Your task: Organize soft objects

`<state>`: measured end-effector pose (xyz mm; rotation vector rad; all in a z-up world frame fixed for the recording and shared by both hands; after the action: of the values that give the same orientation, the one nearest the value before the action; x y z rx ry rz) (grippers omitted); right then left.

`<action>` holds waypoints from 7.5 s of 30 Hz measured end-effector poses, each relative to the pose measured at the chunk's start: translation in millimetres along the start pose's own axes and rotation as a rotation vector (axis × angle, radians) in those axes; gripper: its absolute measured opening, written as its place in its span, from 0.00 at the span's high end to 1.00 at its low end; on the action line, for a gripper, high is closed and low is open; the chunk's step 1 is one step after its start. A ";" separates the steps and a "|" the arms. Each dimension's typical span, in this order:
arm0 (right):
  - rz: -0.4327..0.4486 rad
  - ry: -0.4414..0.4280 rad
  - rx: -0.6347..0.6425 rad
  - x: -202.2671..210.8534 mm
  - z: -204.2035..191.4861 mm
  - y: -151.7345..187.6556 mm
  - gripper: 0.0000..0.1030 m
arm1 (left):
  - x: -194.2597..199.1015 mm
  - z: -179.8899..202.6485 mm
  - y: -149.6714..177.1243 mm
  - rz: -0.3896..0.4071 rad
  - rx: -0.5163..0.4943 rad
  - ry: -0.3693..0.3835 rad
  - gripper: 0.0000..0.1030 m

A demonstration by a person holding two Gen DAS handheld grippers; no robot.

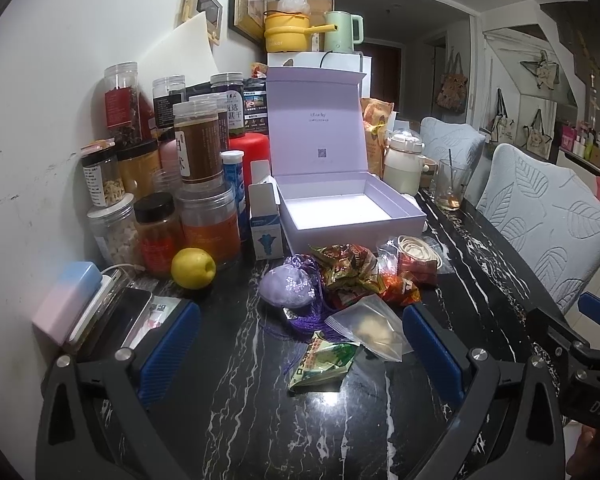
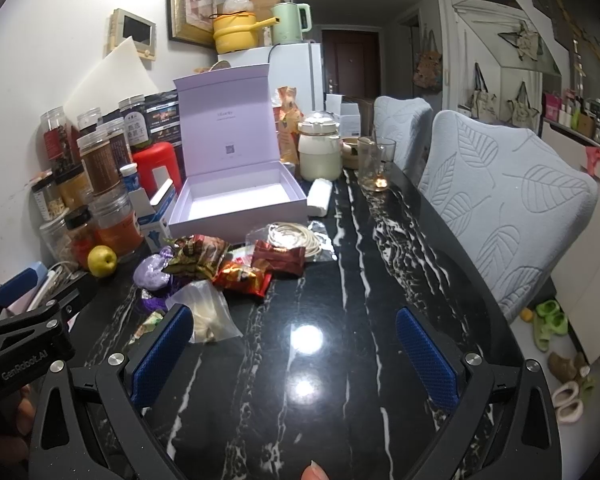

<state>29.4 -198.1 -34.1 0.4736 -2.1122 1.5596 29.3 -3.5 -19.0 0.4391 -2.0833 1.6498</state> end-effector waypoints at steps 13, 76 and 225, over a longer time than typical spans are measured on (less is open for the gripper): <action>0.001 0.003 0.002 0.5 2.2 -1.3 0.00 | -1.8 3.2 1.8 -0.013 -0.006 -0.002 0.00; -0.029 -0.028 0.029 -10.0 -4.4 13.1 0.00 | -16.6 -7.6 20.3 -0.074 -0.003 0.003 0.00; -0.028 -0.118 -0.029 -67.6 14.8 -59.1 0.99 | -40.6 -4.8 -82.9 0.016 -0.066 0.208 0.46</action>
<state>114.6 -229.8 -28.5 0.5959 -2.2021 1.5176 106.4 -19.4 29.5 0.2191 -1.9845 1.5592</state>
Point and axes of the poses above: each gripper's, at about its wrist camera, not at the fingertips, and x roughly against the way its jaws point, z to its right, y to its underside, the point moved 4 cm from there along -x, roughly the way its jaws point, and after that the axes turned 14 degrees about -x, right-handed, at the moved point
